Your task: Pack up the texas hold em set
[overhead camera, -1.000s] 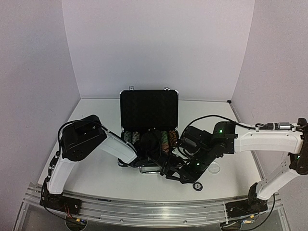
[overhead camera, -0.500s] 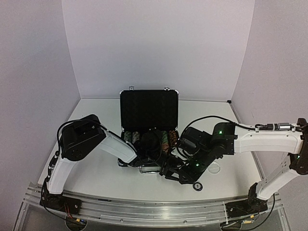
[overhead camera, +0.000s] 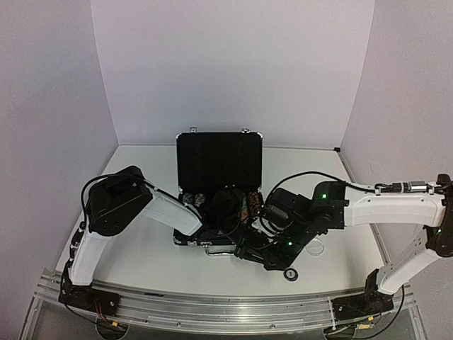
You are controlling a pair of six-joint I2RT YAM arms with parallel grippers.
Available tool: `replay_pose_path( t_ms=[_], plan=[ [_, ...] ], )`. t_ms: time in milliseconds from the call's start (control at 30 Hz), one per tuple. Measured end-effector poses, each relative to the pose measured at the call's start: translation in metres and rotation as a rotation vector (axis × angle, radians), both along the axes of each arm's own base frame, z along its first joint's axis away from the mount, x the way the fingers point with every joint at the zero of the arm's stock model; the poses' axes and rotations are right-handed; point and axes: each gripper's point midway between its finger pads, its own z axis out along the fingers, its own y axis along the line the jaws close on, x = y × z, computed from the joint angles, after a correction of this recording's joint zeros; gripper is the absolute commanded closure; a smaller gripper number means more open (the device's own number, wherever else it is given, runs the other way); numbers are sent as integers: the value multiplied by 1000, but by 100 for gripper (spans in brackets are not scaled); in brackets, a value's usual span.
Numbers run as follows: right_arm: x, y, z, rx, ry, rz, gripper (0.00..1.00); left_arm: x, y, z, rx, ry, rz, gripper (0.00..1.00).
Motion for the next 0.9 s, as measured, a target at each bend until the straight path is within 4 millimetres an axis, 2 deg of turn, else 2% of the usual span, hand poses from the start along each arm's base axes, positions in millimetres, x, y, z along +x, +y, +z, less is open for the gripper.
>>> replay_pose_path(
  t_ms=[100,133,200,300,433,533,600,700,800,900],
  plan=[
    [0,0,0,0,-2,-1,81,0,0,0,0,-1,0,100],
    [0,0,0,0,-3,-1,64,0,0,0,-1,-2,0,100],
    [1,0,0,-1,-4,-4,41,1,0,0,-2,-7,-1,100],
    [5,-2,2,-1,-16,-28,17,-1,0,-3,-15,-40,-21,100],
    [7,-4,16,42,-29,-49,10,6,-10,-9,-1,-157,-9,100],
    [2,-4,39,127,-35,-43,9,20,-13,-4,-19,-279,20,100],
    [-4,-4,57,193,-33,-28,9,35,-7,-2,-23,-350,46,100],
    [-13,-7,82,287,-38,-7,9,72,5,-4,-3,-469,114,100],
    [-16,-15,99,345,-67,-9,2,113,21,-6,16,-645,187,100],
    [-4,-27,111,357,-155,-75,2,146,35,1,28,-868,216,100]
  ],
)
